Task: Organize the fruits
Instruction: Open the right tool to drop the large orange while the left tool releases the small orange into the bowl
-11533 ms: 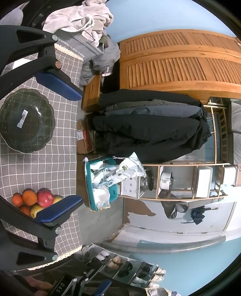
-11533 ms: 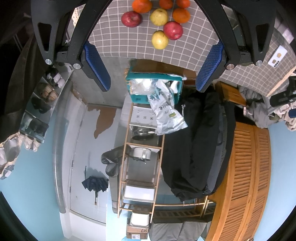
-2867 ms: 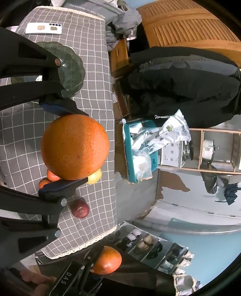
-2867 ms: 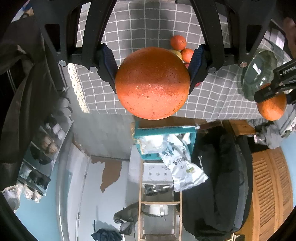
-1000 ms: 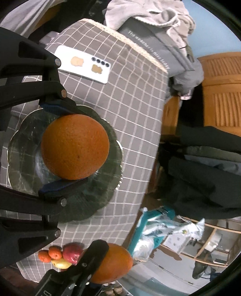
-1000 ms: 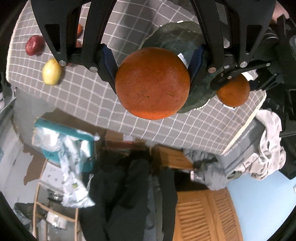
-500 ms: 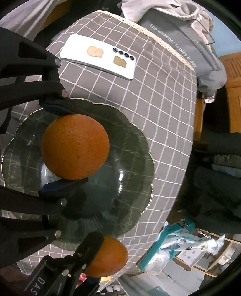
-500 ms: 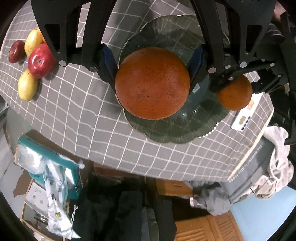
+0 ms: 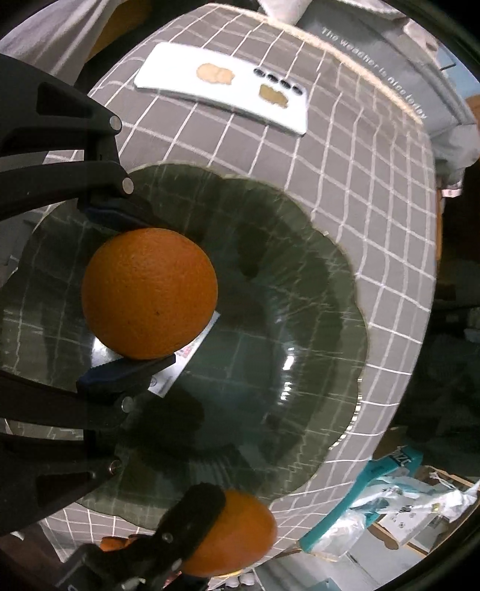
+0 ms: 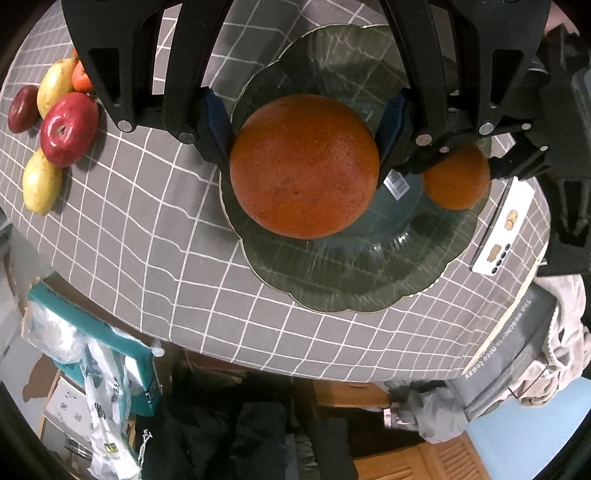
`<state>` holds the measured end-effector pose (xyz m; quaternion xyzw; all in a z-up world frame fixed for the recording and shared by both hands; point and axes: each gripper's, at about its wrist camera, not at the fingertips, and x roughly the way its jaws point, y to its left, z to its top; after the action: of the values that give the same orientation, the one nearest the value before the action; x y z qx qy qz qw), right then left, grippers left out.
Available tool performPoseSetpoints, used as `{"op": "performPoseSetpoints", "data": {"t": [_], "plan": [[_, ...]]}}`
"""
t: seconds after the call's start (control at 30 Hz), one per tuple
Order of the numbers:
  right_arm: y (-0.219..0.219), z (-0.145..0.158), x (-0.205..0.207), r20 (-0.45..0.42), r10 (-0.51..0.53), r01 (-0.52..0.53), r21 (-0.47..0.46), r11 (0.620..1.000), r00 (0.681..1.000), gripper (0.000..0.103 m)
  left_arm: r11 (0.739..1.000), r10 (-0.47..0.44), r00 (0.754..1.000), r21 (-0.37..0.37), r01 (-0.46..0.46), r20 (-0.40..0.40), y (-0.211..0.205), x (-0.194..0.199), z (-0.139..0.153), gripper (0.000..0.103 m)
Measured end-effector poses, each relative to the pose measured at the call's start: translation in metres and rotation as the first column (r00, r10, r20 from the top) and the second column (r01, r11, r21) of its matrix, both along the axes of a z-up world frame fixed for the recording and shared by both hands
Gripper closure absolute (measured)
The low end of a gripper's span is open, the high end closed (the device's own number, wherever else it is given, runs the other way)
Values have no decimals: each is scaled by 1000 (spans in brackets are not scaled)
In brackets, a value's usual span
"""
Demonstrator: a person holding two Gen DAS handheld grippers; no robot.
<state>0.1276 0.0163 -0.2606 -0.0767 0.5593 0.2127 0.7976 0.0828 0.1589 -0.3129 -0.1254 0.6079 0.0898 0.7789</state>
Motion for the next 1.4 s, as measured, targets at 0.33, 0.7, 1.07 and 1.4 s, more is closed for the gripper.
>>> {"op": "performPoseSetpoints", "data": {"t": [0.33,0.7,1.07,1.4], "plan": [[-3,-4,1,-27,-6,6,16,1000,1000,36,999,-21,999,48,19,31,-6,-2,13,26],[3,-13,5,-104,7,-3,38,999,995,34,995,-10,998,98,4,64,-1,-9,27,21],[0,0,9,-90,-12,19,81,996,996,33,994,-20,998,110,14,54,-3,-10,27,21],[-4,35,4,15,-33,32,83,996,999,33,997,-30,990,74,19,141,-11,-10,54,21]]}}
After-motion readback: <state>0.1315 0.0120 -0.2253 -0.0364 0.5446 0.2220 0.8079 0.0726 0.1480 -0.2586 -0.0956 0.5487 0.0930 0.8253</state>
